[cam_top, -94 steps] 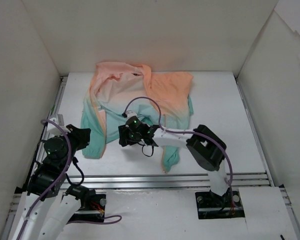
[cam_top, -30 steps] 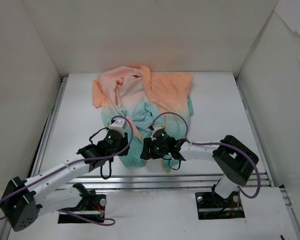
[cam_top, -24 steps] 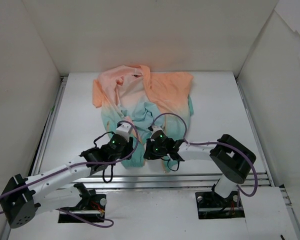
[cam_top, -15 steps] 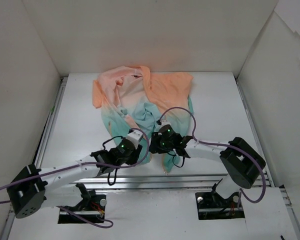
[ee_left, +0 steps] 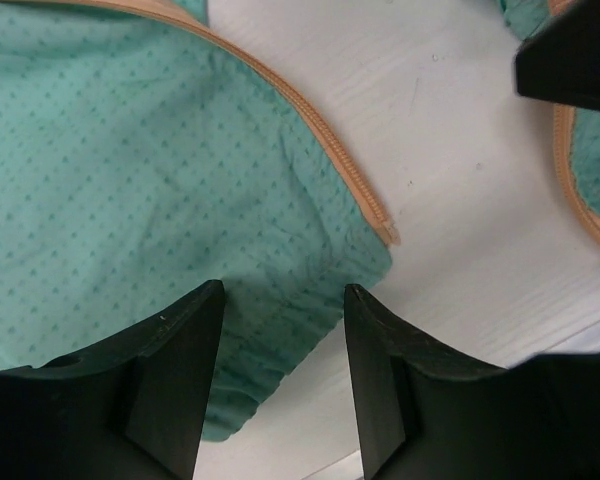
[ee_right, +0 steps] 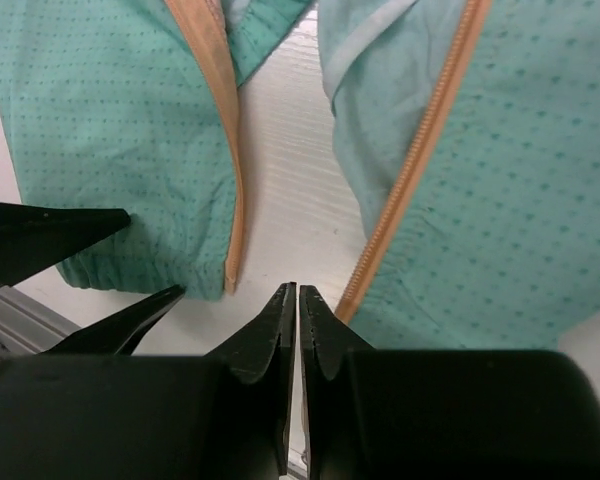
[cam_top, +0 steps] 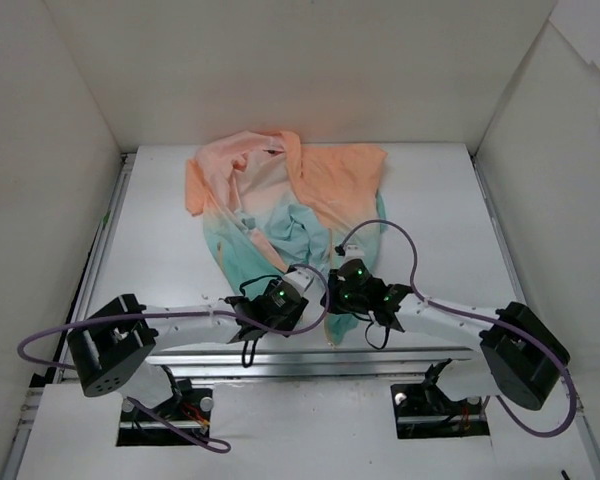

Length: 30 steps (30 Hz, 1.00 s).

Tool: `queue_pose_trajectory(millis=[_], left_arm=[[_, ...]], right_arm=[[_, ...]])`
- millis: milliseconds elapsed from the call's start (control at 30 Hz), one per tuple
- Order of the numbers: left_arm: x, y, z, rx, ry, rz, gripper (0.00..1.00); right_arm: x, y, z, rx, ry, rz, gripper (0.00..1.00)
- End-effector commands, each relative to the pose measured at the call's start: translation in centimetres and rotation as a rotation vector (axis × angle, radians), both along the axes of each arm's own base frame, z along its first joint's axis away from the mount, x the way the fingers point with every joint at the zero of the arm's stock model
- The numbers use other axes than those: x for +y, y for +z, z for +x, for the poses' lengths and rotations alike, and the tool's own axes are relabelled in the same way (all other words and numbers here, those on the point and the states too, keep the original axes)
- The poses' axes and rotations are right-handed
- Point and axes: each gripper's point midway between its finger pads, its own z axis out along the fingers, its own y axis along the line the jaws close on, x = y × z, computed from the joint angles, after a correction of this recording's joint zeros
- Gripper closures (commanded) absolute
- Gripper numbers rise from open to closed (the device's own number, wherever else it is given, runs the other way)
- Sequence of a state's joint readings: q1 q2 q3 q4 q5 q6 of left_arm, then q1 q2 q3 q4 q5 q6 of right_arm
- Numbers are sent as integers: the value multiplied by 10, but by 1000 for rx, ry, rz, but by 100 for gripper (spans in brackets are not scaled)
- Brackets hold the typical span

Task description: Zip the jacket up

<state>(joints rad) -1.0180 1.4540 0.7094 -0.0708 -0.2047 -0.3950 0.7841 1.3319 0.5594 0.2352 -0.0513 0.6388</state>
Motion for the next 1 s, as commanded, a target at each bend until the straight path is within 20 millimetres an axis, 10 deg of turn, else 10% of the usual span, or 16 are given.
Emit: queue_pose_trajectory(millis=[0, 200, 267, 433, 667, 800, 967], left_arm=[[-17, 7, 12, -52, 4, -14, 53], [-12, -16, 8, -46, 32, 19, 65], [-8, -17, 11, -65, 66, 9, 89], [-11, 18, 18, -125, 134, -120, 100], [-17, 77, 18, -152, 228, -356, 100], [-8, 112, 25, -141, 346, -526, 100], [7, 135, 31, -172, 487, -639, 100]], right_arm=[[-7, 19, 12, -66, -78, 36, 96], [-27, 32, 14, -115, -142, 38, 82], [-29, 41, 13, -139, -144, 50, 77], [-25, 64, 10, -160, -117, 95, 100], [11, 99, 7, -171, -33, 212, 100], [40, 111, 9, -157, 4, 250, 61], [71, 134, 16, -137, 8, 372, 50]])
